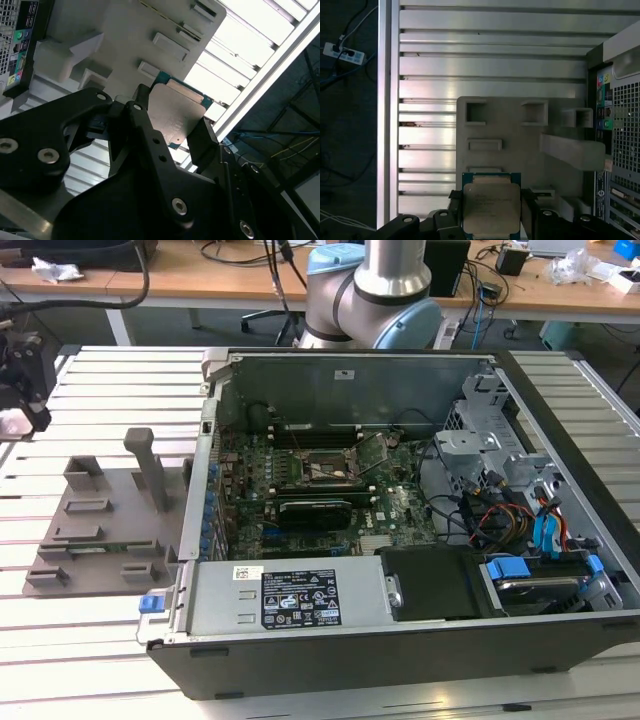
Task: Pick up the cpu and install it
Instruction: 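Place the cpu into insertion slot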
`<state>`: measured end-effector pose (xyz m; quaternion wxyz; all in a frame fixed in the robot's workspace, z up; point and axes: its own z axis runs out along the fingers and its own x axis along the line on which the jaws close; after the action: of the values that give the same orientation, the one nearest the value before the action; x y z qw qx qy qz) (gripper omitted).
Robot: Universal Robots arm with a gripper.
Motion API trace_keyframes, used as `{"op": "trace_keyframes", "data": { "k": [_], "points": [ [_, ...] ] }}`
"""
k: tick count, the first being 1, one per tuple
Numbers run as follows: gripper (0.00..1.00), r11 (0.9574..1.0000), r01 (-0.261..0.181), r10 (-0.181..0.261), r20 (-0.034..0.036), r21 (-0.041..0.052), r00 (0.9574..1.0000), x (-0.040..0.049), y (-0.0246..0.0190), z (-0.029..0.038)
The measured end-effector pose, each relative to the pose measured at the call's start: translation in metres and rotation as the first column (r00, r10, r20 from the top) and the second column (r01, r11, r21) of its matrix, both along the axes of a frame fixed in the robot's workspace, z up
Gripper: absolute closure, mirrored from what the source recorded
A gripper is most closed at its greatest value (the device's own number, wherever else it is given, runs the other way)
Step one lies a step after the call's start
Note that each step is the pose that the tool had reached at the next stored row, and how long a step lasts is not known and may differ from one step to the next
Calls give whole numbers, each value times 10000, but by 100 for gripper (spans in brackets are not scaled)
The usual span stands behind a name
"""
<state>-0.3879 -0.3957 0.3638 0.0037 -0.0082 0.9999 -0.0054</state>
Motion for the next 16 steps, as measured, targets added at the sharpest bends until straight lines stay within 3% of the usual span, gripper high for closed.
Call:
{"op": "trace_keyframes", "data": {
  "k": [7,11,13,16],
  "points": [
    [45,10000,0,0,-1,-1,10000,0,0,231],
    [45,10000,0,0,0,0,10000,0,0,317],
    [45,10000,0,0,0,0,10000,0,0,410],
    [45,10000,0,0,0,0,10000,0,0,493]
  ]
}}
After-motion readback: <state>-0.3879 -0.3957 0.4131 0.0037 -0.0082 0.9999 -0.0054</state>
